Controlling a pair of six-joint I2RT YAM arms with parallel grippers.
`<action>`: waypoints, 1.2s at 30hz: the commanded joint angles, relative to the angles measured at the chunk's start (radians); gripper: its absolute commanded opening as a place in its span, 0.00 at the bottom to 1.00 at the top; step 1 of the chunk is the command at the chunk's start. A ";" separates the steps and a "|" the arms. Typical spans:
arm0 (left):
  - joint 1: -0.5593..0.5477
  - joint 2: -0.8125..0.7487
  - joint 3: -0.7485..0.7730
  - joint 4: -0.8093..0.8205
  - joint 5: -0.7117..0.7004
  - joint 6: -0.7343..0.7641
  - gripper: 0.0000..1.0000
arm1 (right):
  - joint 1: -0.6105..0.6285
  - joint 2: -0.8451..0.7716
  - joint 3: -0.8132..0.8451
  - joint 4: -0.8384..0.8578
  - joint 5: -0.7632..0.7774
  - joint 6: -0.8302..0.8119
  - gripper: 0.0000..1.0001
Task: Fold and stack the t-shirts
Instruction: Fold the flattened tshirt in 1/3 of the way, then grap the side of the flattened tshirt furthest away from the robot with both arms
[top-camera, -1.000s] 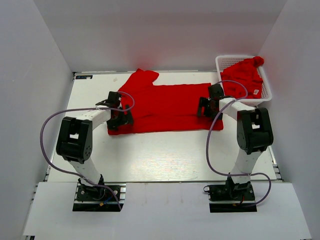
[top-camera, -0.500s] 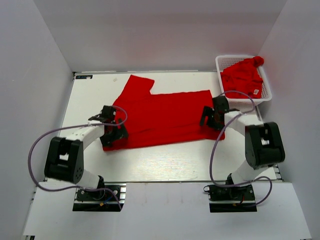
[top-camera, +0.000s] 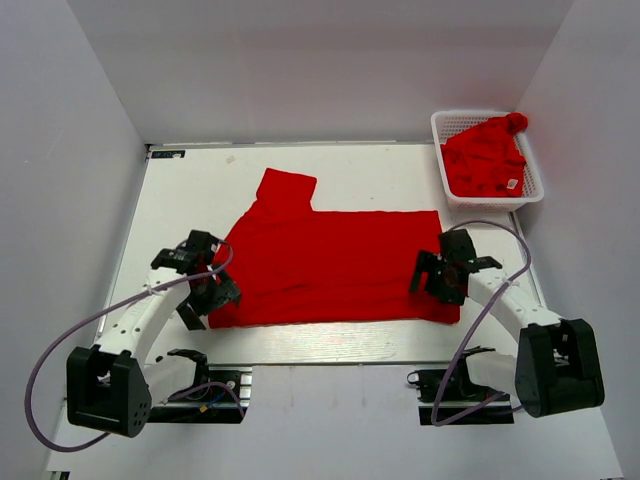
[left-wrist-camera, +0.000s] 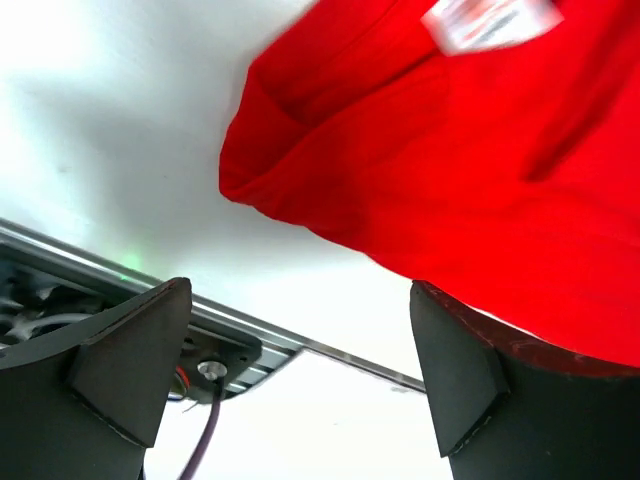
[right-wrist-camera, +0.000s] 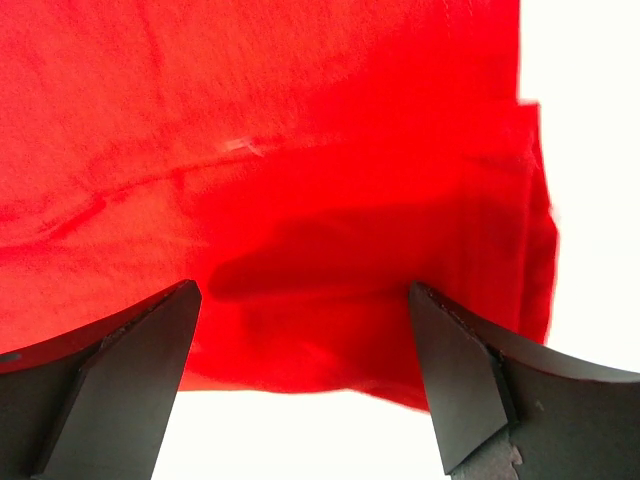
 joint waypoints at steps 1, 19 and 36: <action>0.000 -0.047 0.151 -0.072 -0.094 -0.031 1.00 | 0.002 -0.022 0.080 -0.096 0.000 -0.022 0.90; 0.000 0.748 0.977 0.250 -0.127 0.373 1.00 | -0.001 0.346 0.637 -0.051 0.236 0.030 0.90; 0.000 1.424 1.628 0.575 -0.013 0.482 1.00 | -0.001 0.556 0.778 0.001 0.267 0.041 0.90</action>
